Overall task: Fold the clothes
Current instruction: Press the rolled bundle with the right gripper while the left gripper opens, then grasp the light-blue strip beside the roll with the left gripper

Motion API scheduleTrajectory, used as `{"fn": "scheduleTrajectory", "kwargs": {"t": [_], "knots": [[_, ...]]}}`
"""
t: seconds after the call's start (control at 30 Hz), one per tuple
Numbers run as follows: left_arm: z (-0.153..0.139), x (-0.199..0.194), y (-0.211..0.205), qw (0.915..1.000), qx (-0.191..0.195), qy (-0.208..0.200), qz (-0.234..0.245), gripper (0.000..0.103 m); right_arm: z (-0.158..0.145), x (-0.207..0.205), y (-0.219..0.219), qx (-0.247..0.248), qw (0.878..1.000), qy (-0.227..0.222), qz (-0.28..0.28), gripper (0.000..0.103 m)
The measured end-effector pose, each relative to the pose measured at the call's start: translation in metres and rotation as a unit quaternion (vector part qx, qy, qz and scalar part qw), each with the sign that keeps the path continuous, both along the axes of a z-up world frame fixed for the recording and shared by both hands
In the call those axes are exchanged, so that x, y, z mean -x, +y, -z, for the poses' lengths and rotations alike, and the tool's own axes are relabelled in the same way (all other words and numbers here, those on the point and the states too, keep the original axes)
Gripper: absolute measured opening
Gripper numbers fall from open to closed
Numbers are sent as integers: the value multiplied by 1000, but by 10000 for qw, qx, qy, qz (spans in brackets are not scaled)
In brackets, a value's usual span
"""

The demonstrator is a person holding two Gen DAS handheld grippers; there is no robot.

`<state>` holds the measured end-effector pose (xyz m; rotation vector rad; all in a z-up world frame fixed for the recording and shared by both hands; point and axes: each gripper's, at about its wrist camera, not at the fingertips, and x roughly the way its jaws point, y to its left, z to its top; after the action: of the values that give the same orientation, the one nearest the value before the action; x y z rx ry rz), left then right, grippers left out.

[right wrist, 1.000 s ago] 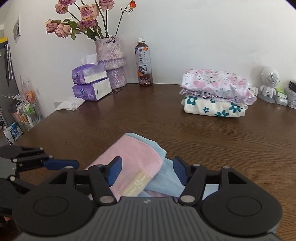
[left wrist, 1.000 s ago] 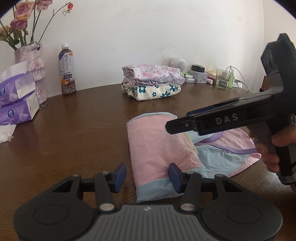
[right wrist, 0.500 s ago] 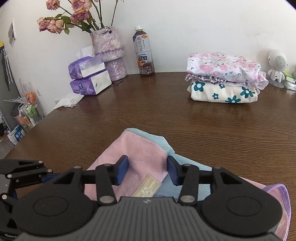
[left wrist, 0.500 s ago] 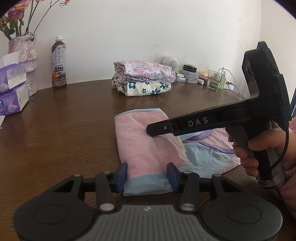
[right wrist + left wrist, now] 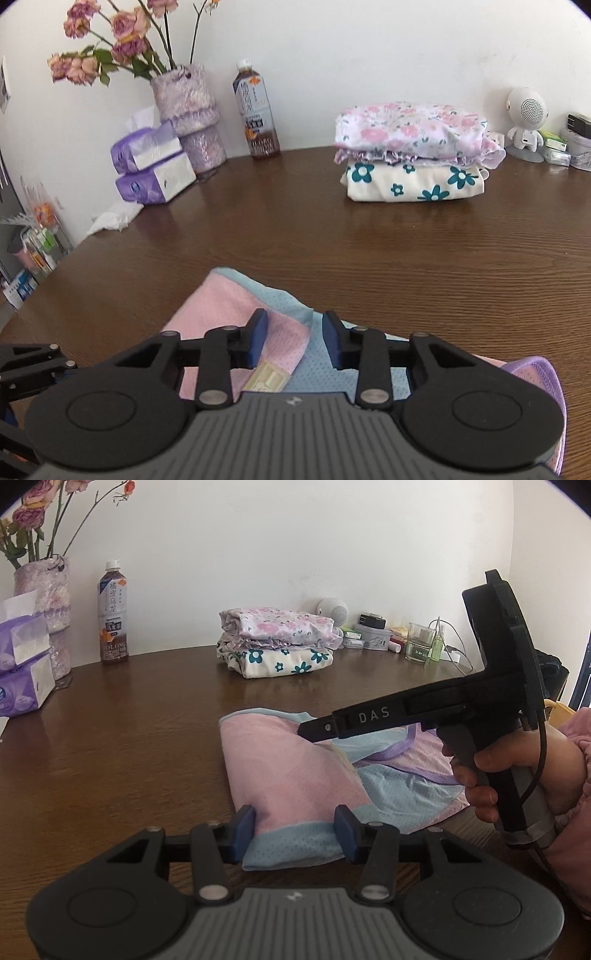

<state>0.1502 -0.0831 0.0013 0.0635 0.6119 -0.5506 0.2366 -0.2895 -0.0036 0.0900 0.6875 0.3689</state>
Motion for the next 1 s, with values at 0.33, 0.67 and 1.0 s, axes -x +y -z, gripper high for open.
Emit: {"fn": "scheduleTrajectory", "kwargs": {"t": [0.33, 0.67, 1.0], "knots": [[-18, 37, 30, 9912, -428, -1098, 610, 73, -24, 91, 2, 69, 9960, -624, -629, 46], [5, 25, 13, 9915, -1028, -699, 391, 51, -1, 115, 38, 881, 9904, -456, -958, 36], [8, 30, 0, 9875, -1308, -786, 393, 3, 1, 115, 33, 851, 9924, -428, -780, 9]]}}
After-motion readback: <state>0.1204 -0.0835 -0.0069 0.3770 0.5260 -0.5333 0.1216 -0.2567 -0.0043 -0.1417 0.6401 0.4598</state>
